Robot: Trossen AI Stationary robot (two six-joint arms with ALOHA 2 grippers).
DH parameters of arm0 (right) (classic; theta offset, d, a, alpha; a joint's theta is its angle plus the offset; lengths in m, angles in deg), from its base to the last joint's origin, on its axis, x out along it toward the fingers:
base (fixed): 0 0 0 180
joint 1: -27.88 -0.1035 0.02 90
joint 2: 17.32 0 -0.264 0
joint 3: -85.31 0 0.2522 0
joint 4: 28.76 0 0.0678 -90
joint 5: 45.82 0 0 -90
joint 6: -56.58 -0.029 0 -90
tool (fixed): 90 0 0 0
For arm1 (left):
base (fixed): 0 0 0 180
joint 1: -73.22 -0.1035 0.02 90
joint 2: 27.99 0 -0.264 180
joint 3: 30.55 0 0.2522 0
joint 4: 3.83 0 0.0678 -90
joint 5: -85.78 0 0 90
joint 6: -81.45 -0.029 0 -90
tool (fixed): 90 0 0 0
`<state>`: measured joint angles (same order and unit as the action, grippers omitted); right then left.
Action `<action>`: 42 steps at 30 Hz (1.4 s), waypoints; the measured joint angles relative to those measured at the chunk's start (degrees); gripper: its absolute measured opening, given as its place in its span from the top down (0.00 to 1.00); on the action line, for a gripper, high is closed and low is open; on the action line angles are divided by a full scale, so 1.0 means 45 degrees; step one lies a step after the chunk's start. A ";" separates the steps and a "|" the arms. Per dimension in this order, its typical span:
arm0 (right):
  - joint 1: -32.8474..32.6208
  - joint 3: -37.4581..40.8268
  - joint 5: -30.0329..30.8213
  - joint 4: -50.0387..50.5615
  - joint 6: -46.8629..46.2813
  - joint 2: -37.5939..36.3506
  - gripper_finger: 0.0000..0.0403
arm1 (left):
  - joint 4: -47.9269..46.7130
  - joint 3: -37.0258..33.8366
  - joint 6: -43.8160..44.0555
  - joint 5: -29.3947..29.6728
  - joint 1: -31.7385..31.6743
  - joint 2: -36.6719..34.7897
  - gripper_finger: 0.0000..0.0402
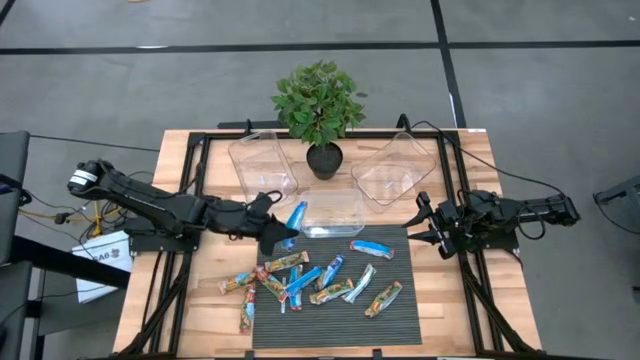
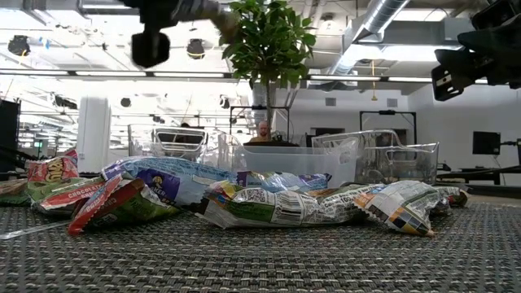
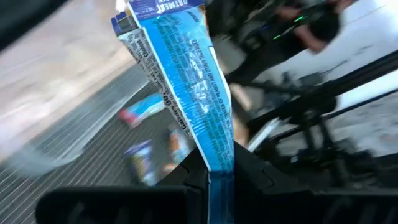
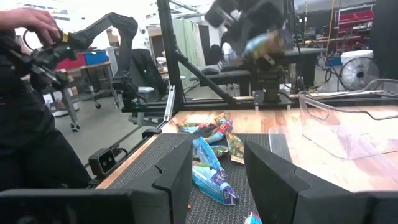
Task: Pick and place Granola Bars by type
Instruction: Put the blue granola bar into the left transparent bin
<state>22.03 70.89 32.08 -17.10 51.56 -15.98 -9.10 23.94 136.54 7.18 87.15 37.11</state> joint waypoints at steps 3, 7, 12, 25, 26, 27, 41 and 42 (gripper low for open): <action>-0.0003 -0.0001 0.0000 -0.0001 -0.0003 0.0001 0.66 | 0.0584 0.0010 -0.0347 0.0000 0.0000 0.0005 0.92; -0.0001 0.0001 0.0000 -0.0001 -0.0001 -0.0002 0.66 | 0.0523 0.0010 -0.0426 0.0117 0.0000 0.0015 0.92; -0.0003 -0.0001 0.0000 -0.0001 0.0000 0.0000 0.66 | 0.0529 0.0010 -0.0854 0.0419 -0.0061 0.0015 0.92; -0.0003 -0.0001 0.0000 -0.0001 -0.0003 -0.0003 0.66 | 0.0529 0.0010 -0.2648 0.0211 -0.3391 0.0015 0.92; 0.0001 0.0003 0.0000 -0.0001 -0.0003 -0.0003 0.66 | 0.0529 0.0010 -0.2827 0.0212 -0.3837 0.0015 0.92; -0.0003 -0.0001 0.0004 -0.0001 -0.0003 0.0001 0.66 | 0.0529 0.0010 -0.3016 0.0219 -0.4304 0.0015 0.92; 0.0001 -0.0001 0.0000 -0.0001 -0.0002 -0.0003 0.66 | 0.0525 0.0010 -0.4935 -0.0548 -0.9474 0.0010 0.92; 0.0000 -0.0001 0.0000 -0.0001 -0.0002 -0.0003 0.65 | 0.0525 0.0010 -0.5040 -0.0592 -0.9712 0.0010 0.92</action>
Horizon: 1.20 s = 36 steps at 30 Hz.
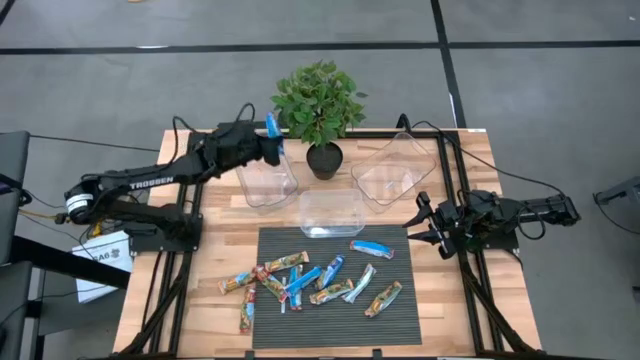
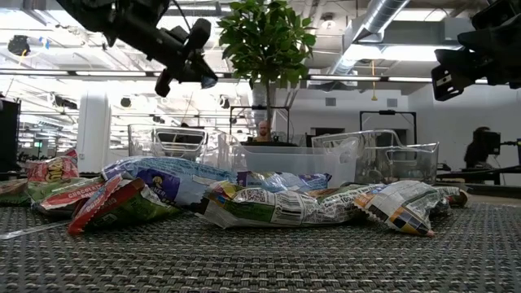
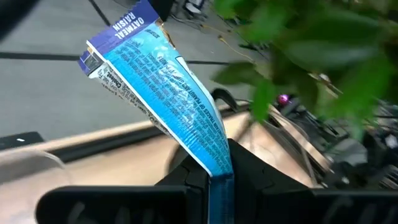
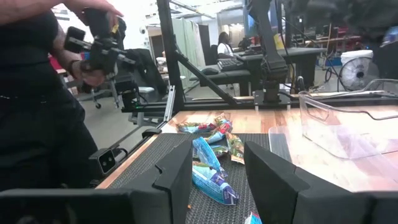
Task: Pick and place Granola Bars by type
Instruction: Put the blue granola bar into the left transparent bin
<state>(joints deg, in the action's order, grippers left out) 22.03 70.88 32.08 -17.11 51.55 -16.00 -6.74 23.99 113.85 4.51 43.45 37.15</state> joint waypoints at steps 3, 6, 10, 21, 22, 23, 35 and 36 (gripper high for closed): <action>-0.0001 0.0002 0.0000 0.0002 0.0004 0.0002 0.66 | -0.0008 0.0000 -0.0284 -0.0266 -0.0666 0.0000 0.92; -0.0002 0.0002 0.0002 0.0000 0.0004 0.0002 0.66 | -0.0116 0.0000 -0.0314 -0.0652 -0.0980 0.0000 0.92; -0.0003 0.0000 0.0001 0.0000 -0.0001 0.0002 0.66 | -0.0388 0.0000 -0.0459 -0.0894 -0.1027 0.0000 0.92; 0.0001 0.0000 0.0000 0.0000 -0.0001 0.0000 0.66 | -0.3309 0.0000 -0.6800 -0.1099 -0.1027 -0.0344 0.92; 0.0001 0.0000 0.0001 0.0000 0.0004 0.0005 0.66 | -0.3803 0.0000 -0.7713 -0.1052 -0.1027 -0.0461 0.92; 0.0000 0.0004 0.0005 0.0000 -0.0001 0.0005 0.65 | -0.4233 0.0000 -0.8703 -0.0922 -0.1027 -0.0557 0.92; 0.0001 0.0004 0.0001 0.0000 -0.0001 0.0002 0.65 | -0.7457 0.0000 -1.2963 0.1508 -0.1027 -0.1621 0.92; 0.0000 0.0000 0.0000 0.0000 0.0000 0.0000 0.66 | -0.7591 0.0000 -1.2966 0.1510 -0.1027 -0.1651 0.92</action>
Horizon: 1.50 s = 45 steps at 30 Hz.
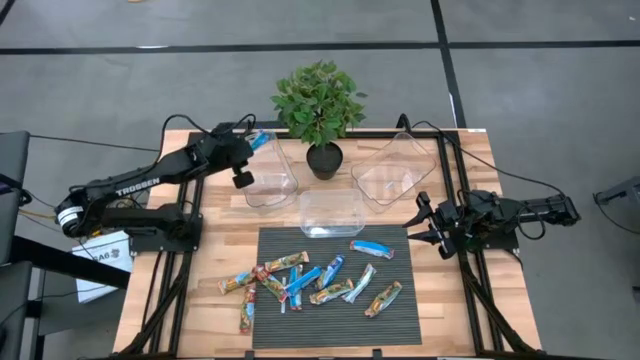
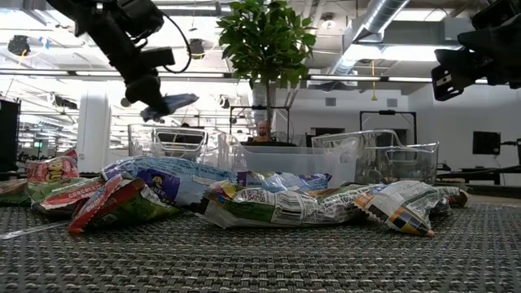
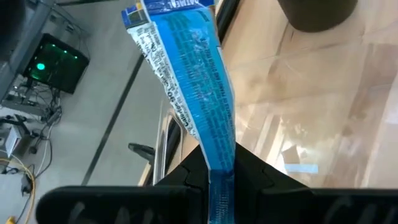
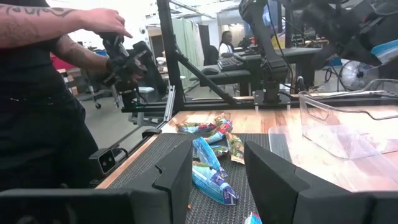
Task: Pick and place Granola Bars by type
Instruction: Put the blue granola bar into the left transparent bin
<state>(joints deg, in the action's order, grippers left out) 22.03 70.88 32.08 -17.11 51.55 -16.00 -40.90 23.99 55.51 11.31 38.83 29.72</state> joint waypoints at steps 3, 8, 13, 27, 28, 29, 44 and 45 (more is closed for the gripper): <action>-0.0004 0.0005 0.0000 0.0000 -0.0002 0.0000 0.66 | -0.0097 0.0000 0.0011 0.0000 0.0000 -0.0010 0.92; 0.0001 0.0000 0.0003 0.0000 0.0003 0.0000 0.66 | -0.0068 0.0000 0.0057 -0.0015 0.0000 -0.0001 0.92; 0.0000 0.0000 0.0000 0.0000 0.0001 0.0002 0.66 | -0.0190 -0.0182 0.0387 -0.0107 0.0029 0.0494 0.92; -0.0004 0.0000 0.0004 0.0000 0.0000 0.0004 0.66 | -0.0273 -0.0185 0.1552 -0.0322 0.0015 0.3183 0.92; 0.0001 0.0000 0.0000 0.0000 0.0001 0.0000 0.66 | -0.0275 -0.0185 0.1530 -0.0279 0.0015 0.3212 0.92; -0.0002 0.0000 0.0000 0.0003 -0.0002 0.0002 0.66 | -0.0269 -0.0185 0.1531 -0.0240 -0.0001 0.3219 0.92; 0.0000 0.0001 0.0005 0.0000 0.0000 0.0001 0.65 | -0.0267 -0.0185 0.1612 0.0180 -0.0131 0.3224 0.78; -0.0002 0.0000 0.0000 0.0000 0.0000 0.0003 0.65 | -0.0267 -0.0185 0.1589 0.0180 -0.0131 0.3224 0.76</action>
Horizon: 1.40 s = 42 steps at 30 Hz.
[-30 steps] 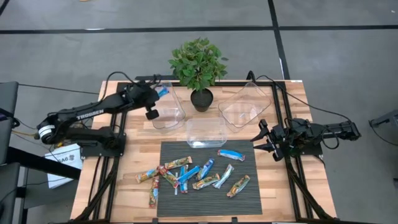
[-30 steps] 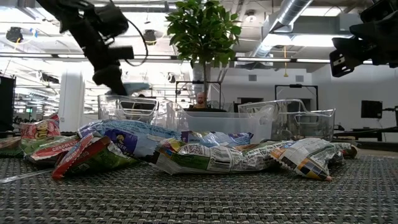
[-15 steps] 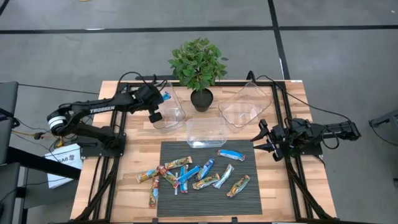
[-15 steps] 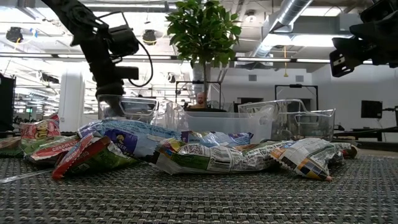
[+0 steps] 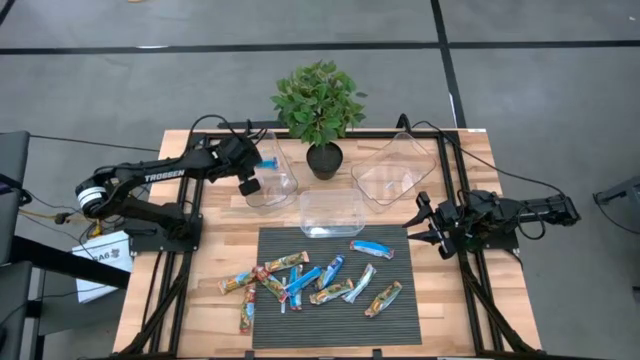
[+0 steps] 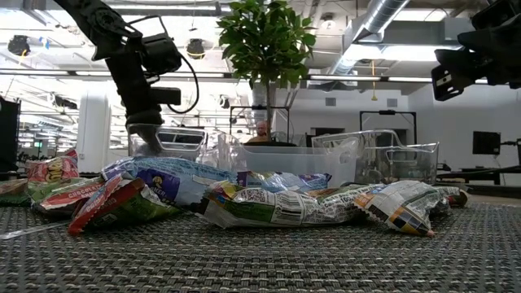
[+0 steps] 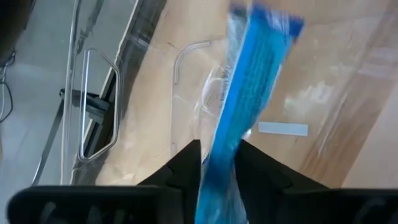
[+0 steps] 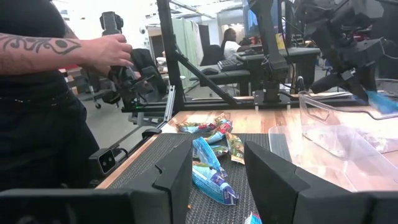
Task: Pick and place Granola Bars by type
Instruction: Put the blue granola bar into the left transparent bin
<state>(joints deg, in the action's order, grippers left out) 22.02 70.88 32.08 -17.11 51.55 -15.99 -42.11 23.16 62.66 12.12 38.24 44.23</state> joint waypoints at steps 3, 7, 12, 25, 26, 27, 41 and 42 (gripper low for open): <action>0.0002 0.0004 0.0001 0.0000 -0.0001 0.0002 0.66 | 0.0005 0.0000 -0.0024 0.0000 0.0000 0.0000 0.73; 0.0000 0.0000 0.0001 0.0000 0.0001 0.0002 0.66 | 0.0005 0.0000 -0.0019 -0.0002 0.0000 0.0000 0.72; -0.0002 0.0000 0.0000 0.0003 0.0001 0.0002 0.66 | 0.0062 0.0000 -0.0019 -0.0005 0.0000 0.0000 0.72; 0.0003 0.0003 0.0005 0.0000 0.0001 -0.0001 0.66 | 0.0574 0.1184 0.0944 -0.0611 0.0330 -0.0246 0.72; -0.0001 0.0000 0.0005 0.0001 0.0002 0.0001 0.66 | 0.0692 0.1263 0.1260 -0.0771 0.0393 -0.0334 0.72; 0.0000 0.0000 0.0003 0.0003 -0.0001 -0.0003 0.66 | 0.0871 0.1338 0.1635 -0.1039 0.0475 -0.0424 0.72; 0.0003 0.0000 0.0000 0.0000 0.0003 -0.0003 0.66 | 0.5969 0.1433 0.7055 -0.6497 0.2117 -0.1681 0.72; -0.0001 0.0000 0.0000 0.0000 0.0000 0.0001 0.66 | 0.6339 0.1433 0.7393 -0.6844 0.2230 -0.1681 0.72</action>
<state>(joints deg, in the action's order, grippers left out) 22.02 70.88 32.08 -17.11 51.55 -15.98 -13.58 29.61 95.93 -18.68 48.27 36.67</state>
